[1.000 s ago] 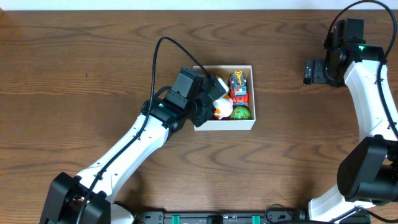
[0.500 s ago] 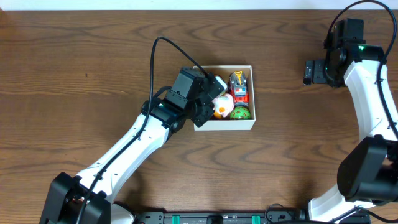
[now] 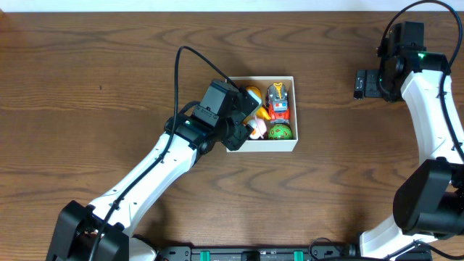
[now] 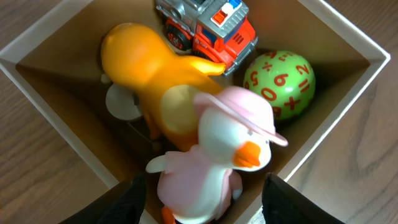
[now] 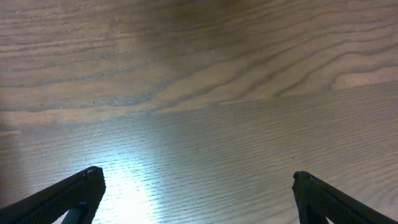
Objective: Pack container
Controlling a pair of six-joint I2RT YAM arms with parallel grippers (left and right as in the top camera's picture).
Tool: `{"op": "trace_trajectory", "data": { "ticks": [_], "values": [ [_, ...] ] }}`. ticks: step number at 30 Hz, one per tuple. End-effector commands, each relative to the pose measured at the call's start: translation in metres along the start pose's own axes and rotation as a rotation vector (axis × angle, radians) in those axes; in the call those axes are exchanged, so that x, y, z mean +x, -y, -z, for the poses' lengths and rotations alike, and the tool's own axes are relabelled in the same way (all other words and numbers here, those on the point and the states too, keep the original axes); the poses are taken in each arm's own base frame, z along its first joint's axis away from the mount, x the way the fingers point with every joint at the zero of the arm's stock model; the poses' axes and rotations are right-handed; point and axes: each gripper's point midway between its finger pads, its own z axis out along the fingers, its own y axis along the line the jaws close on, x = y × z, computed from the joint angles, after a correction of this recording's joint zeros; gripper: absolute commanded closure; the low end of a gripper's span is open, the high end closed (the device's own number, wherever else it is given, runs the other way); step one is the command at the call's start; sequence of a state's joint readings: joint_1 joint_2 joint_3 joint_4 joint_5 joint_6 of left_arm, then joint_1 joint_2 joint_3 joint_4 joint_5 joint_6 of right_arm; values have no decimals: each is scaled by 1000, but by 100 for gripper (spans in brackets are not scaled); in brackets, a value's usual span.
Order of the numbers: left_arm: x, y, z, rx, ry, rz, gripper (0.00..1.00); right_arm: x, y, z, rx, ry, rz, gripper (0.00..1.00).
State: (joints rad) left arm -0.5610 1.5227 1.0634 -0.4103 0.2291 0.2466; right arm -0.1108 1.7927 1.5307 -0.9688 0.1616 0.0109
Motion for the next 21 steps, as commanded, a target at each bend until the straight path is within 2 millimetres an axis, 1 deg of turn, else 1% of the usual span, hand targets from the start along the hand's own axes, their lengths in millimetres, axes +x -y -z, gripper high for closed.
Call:
{"op": "trace_trajectory", "data": {
  "ticks": [1,5,7,8,10,11,12,13,17,21],
  "values": [
    [-7,-3,1,-8,25,20,39,-1,5,5,9,13,-1,1],
    [-22,-5,3,-16,87,72,39,-1,5,5,9,13,-1,1],
    [-30,-7,4,-19,122,98,41,-1,5,5,9,13,-1,1],
    [-34,-7,4,-21,136,105,46,-1,5,5,9,13,-1,1],
    [-40,-9,5,-27,162,103,68,-1,5,5,9,13,-1,1],
    [-43,-9,5,-29,172,101,76,-1,5,5,9,13,-1,1],
    [-44,-10,5,-32,178,101,92,-1,5,5,9,13,-1,1],
    [-44,-11,5,-34,178,101,94,-1,5,5,9,13,-1,1],
    [-39,-20,0,-85,158,107,94,-1,5,5,9,13,0,1],
    [-35,-21,-10,-83,138,110,94,-1,5,5,9,13,-1,1]
  ]
}}
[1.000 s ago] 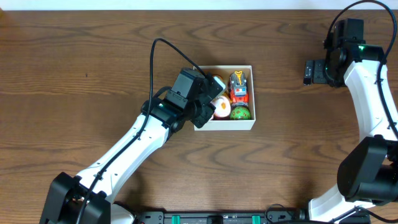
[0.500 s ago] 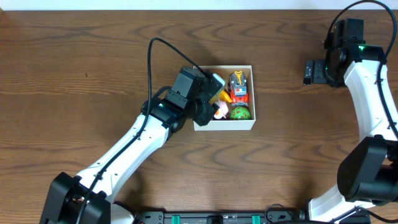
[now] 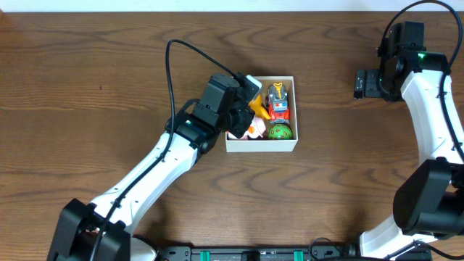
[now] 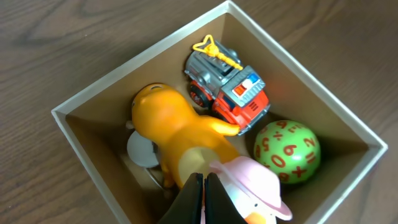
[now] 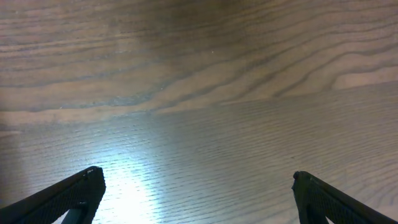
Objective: Pack container
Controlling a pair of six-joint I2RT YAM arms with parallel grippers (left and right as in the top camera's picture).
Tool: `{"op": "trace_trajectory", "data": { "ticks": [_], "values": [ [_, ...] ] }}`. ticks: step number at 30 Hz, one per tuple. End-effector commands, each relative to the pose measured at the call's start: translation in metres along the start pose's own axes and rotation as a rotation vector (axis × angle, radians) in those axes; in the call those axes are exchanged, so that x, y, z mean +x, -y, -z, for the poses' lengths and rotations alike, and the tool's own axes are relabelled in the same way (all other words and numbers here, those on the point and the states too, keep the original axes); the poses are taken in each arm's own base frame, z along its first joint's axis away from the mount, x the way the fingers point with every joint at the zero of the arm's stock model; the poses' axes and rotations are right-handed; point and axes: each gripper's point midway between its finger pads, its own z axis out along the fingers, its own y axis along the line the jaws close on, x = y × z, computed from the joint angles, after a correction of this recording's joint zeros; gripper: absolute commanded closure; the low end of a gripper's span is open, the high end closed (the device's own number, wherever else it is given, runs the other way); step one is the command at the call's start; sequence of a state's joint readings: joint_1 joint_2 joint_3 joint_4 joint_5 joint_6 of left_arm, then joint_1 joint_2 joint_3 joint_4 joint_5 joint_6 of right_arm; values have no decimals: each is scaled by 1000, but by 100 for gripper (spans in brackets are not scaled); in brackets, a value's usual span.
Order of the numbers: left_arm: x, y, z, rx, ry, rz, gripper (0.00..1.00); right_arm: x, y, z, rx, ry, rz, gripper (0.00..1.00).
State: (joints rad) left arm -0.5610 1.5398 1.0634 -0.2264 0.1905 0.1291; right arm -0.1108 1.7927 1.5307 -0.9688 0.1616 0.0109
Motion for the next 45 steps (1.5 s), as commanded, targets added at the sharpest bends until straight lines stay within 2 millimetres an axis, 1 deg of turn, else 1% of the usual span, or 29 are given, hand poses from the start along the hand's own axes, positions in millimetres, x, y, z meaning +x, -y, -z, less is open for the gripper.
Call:
{"op": "trace_trajectory", "data": {
  "ticks": [1,7,10,16,18,22,26,31,34,36,39,41,43,45],
  "values": [
    [7,-7,-10,-27,-29,17,94,-1,5,5,9,13,-1,1],
    [25,1,-26,-3,-94,12,94,-1,5,5,9,13,-1,1],
    [32,12,-31,18,-122,-3,94,-1,5,5,9,13,-1,1],
    [45,36,-30,55,-177,-40,94,-1,5,5,9,13,-1,1],
    [51,38,-29,59,-200,-42,94,-1,5,5,9,13,-1,1],
    [59,34,-27,34,-234,-43,94,-1,5,5,9,13,-1,1],
    [59,24,-28,-26,-237,-50,94,-1,5,5,9,13,-1,1],
    [61,18,-29,-56,-244,-60,94,-1,5,5,9,13,0,1],
    [66,18,-33,-55,-259,-63,94,-1,5,5,9,13,-1,1],
    [73,17,-39,-54,-281,-62,94,-1,5,5,9,13,-1,1],
    [85,16,-52,-51,-316,-73,94,-1,5,5,9,13,-1,1],
    [89,16,-59,-47,-323,-94,94,-1,5,5,9,13,-1,1],
    [86,16,-62,-45,-310,-111,94,-1,5,5,9,13,-1,1],
    [78,16,-61,-46,-280,-114,94,-1,5,5,9,13,-1,1]
  ]
}}
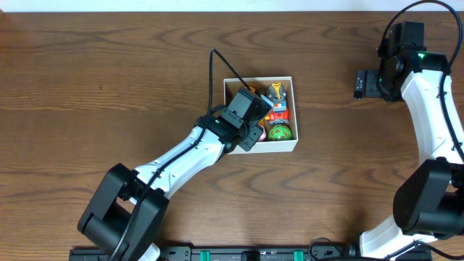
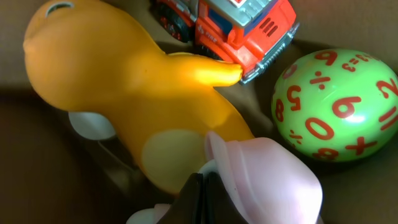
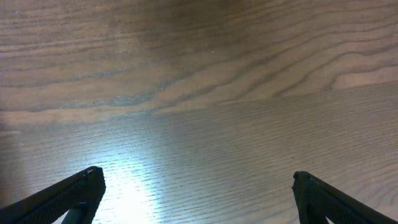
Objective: Pack container
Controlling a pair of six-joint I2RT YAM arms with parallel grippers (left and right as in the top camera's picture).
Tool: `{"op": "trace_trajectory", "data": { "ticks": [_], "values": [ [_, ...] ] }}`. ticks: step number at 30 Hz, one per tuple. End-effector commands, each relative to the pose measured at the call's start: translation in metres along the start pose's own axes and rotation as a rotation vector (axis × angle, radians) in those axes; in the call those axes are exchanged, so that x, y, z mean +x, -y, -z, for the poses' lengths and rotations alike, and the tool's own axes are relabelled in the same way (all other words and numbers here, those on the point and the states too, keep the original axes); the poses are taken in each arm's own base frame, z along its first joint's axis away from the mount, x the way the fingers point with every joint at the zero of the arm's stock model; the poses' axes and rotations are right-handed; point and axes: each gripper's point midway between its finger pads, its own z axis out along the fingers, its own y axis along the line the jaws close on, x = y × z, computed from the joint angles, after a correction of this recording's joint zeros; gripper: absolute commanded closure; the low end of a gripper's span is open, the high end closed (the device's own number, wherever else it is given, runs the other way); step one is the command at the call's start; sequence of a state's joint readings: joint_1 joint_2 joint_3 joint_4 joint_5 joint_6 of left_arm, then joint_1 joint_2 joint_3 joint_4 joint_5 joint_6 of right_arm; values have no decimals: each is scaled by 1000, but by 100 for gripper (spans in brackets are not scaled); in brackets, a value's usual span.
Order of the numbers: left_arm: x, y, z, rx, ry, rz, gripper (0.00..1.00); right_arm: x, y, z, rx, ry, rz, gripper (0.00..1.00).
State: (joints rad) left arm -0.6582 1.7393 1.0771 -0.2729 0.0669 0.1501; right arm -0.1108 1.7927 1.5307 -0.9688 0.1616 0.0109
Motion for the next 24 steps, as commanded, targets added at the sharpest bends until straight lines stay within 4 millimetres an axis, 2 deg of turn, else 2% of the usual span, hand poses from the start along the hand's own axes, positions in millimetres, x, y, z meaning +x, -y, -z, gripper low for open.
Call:
{"op": "trace_trajectory", "data": {
  "ticks": [1,6,15,18,24],
  "values": [
    [8,0,-5,-5,-24,-35,94,-1,5,5,9,13,-1,1],
    [-18,-1,23,-15,71,-36,94,-1,5,5,9,13,-1,1],
    [-55,-11,91,-77,255,-31,94,-1,5,5,9,13,-1,1],
    [-57,-11,100,-79,273,-30,94,-1,5,5,9,13,-1,1],
    [-48,-10,94,-71,232,-20,94,-1,5,5,9,13,0,1]
  ]
}}
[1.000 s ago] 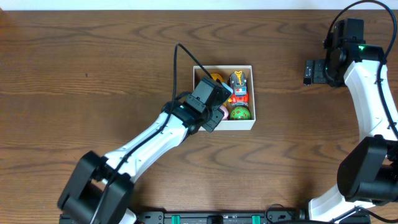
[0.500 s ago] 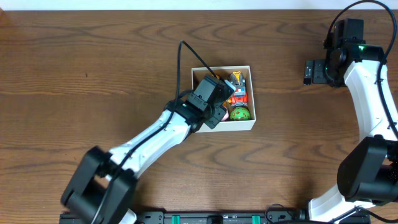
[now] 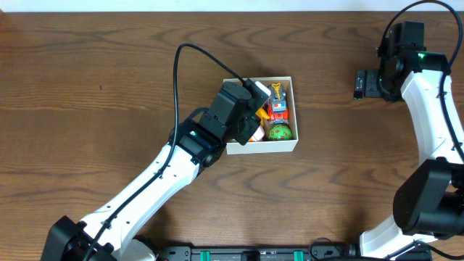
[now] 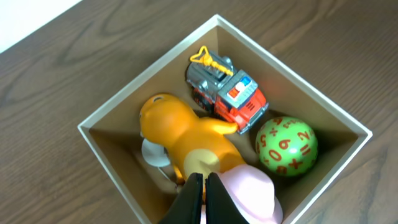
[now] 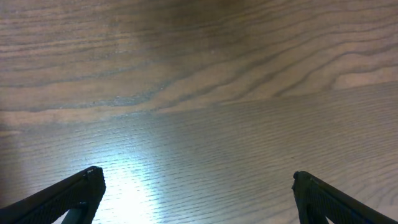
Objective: Pack container
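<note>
A white open box stands mid-table. In it lie an orange rubber toy, a red and grey toy truck, a green number ball and a duck with a pink hat. My left gripper hangs above the box's near left corner, shut, with nothing between its fingers. In the overhead view it covers the box's left half. My right gripper is open over bare table at the far right, far from the box.
Dark wooden table all round the box. The right arm stands along the right edge. A black cable loops from the left arm over the table to the left of the box.
My left gripper has risen from deep among the toys, close to the orange toy and pink hat, to well above the box, still shut. The toys lie as before. The right arm has not moved.
First my left gripper was open low over the pink-hatted duck in the box. Then it was shut and higher, the duck left in the box. Then it was shut down among the toys, against the hat and orange toy. Now it is shut above the box.
</note>
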Controlling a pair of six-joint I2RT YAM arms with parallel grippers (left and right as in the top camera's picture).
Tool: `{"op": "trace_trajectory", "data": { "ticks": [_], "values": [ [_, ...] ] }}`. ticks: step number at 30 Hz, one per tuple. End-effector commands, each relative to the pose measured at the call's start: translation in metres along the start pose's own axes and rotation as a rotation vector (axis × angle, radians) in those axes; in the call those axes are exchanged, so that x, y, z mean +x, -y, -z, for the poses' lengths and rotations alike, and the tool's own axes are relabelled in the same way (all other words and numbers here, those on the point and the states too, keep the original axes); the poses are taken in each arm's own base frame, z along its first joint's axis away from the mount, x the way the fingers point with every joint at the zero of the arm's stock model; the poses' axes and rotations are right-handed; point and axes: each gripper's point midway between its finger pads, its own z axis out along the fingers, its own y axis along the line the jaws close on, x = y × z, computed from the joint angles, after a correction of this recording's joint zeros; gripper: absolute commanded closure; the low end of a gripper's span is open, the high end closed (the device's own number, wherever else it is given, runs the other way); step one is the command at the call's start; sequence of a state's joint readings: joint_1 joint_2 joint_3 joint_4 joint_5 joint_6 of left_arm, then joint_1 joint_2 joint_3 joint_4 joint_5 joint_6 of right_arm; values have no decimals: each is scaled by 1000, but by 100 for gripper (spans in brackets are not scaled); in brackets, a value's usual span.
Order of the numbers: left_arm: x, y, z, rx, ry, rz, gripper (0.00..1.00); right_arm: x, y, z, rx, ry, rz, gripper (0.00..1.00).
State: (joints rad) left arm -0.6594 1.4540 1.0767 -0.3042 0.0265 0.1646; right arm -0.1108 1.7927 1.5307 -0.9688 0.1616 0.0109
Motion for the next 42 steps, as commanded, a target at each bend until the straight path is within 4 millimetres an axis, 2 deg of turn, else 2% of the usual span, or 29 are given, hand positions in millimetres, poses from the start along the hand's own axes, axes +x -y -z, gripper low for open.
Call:
{"op": "trace_trajectory", "data": {
  "ticks": [1,4,11,20,28,35,42],
  "values": [
    [7,1,-3,-4,-31,-9,94,-1,5,5,9,13,0,1],
    [19,5,-5,19,-80,-11,94,-1,5,5,9,13,0,1],
    [44,37,-7,199,-174,3,94,-1,5,5,9,13,-1,1],
    [57,39,-12,208,-217,7,94,-1,5,5,9,13,0,1],
    [77,41,-37,214,-285,11,94,-1,5,5,9,13,0,1],
    [80,42,-61,213,-279,10,94,-1,4,5,8,13,0,1],
    [69,41,-65,208,-232,7,94,-1,5,5,9,13,0,1]
  ]
}}
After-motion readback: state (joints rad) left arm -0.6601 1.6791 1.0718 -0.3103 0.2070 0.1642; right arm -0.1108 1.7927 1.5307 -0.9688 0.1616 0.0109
